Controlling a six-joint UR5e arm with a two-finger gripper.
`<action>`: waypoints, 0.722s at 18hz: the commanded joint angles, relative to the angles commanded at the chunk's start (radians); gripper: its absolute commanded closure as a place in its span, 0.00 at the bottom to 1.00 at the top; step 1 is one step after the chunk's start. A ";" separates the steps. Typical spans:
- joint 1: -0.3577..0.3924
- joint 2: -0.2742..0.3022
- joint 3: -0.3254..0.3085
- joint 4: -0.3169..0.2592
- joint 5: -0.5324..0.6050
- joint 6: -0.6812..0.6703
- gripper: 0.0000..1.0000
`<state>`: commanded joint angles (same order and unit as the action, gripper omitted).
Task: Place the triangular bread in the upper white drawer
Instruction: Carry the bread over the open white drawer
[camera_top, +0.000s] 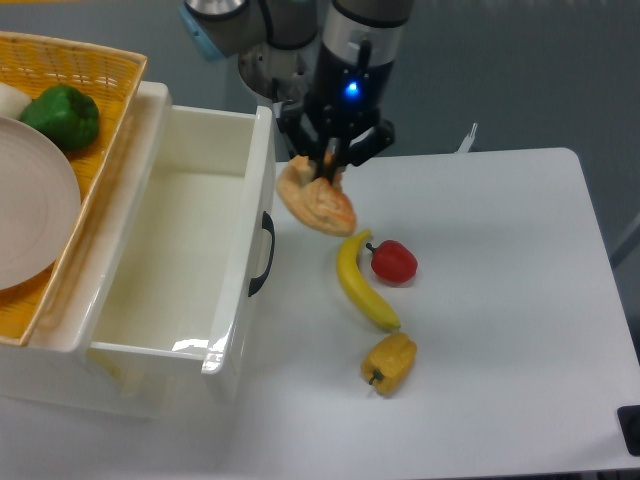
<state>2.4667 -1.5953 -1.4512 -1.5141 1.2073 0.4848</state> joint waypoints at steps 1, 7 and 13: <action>-0.008 0.000 -0.002 0.006 -0.009 0.000 1.00; -0.063 -0.011 -0.011 0.008 -0.018 -0.002 1.00; -0.091 -0.025 -0.014 0.008 -0.018 0.000 1.00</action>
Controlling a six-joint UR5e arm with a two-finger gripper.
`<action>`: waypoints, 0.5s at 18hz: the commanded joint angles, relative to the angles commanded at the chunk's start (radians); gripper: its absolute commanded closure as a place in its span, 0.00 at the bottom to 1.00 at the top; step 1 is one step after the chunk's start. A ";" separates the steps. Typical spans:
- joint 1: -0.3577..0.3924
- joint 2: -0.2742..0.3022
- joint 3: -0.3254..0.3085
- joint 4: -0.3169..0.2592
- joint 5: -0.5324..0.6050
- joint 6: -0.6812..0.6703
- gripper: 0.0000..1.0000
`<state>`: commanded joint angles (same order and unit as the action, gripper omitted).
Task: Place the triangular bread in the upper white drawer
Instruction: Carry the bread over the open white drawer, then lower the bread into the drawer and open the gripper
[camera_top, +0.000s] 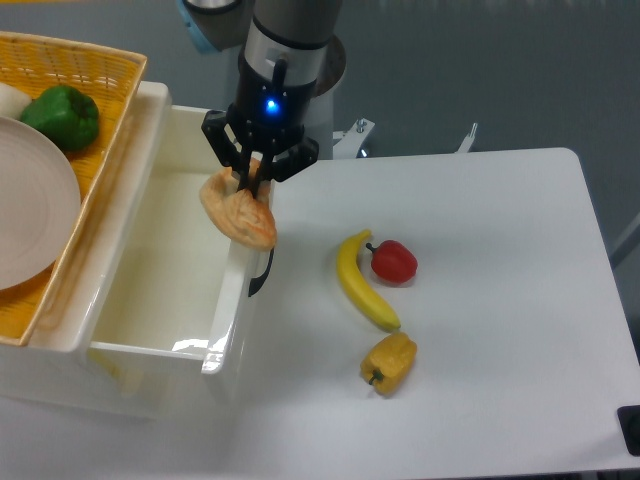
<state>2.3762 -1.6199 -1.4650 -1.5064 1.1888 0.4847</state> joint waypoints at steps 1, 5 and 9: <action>-0.005 -0.002 0.000 0.000 0.000 0.002 1.00; -0.012 -0.005 0.000 0.000 0.000 0.002 0.99; -0.020 -0.020 0.000 0.000 0.000 0.005 0.97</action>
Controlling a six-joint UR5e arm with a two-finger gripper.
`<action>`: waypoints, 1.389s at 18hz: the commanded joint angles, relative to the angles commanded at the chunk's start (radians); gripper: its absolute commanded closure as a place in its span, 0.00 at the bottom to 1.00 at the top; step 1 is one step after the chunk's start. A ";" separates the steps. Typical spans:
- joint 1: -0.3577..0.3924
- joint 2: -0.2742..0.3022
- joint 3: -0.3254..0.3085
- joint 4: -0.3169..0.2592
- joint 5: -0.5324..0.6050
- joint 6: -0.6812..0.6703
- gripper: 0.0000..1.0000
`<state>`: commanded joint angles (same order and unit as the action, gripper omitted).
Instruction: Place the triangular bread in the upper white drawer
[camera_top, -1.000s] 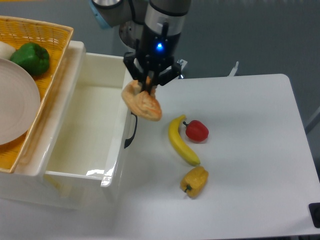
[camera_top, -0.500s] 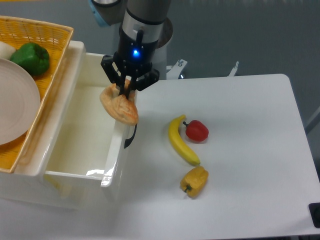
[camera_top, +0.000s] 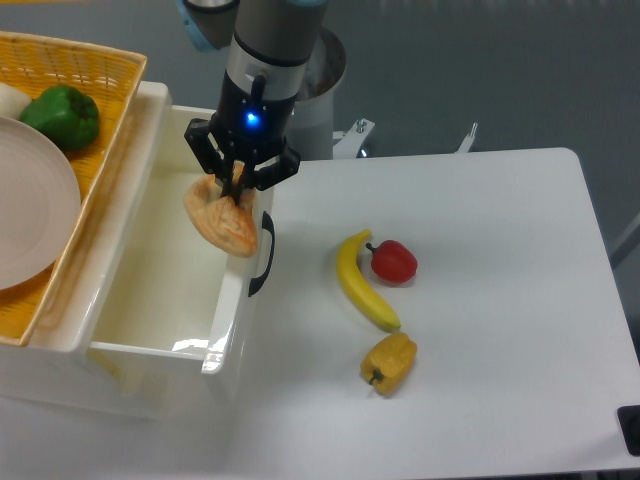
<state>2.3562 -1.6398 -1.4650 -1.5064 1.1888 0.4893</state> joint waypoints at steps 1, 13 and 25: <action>0.000 0.000 0.000 0.005 0.000 -0.002 0.96; -0.020 0.003 -0.028 0.098 0.009 0.008 0.08; 0.014 -0.014 -0.026 0.126 0.136 0.067 0.00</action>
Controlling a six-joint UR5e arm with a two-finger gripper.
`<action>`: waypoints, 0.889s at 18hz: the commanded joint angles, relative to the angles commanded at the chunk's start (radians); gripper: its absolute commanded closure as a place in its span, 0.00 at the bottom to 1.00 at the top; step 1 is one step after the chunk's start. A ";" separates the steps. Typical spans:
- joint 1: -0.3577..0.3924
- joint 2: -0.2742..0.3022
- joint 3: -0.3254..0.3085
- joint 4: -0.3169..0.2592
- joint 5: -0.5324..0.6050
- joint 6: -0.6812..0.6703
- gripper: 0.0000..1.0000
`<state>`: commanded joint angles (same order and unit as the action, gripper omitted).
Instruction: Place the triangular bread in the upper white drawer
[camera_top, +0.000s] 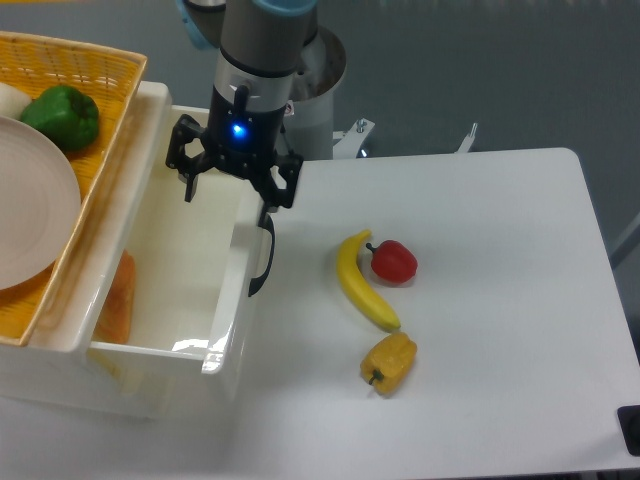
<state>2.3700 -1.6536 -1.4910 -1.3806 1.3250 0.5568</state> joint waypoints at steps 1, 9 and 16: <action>0.003 -0.009 0.002 0.002 0.029 0.002 0.00; 0.064 -0.026 -0.003 0.049 0.149 0.035 0.00; 0.140 -0.032 -0.072 0.040 0.247 0.323 0.00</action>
<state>2.5095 -1.6858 -1.5630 -1.3407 1.5723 0.8803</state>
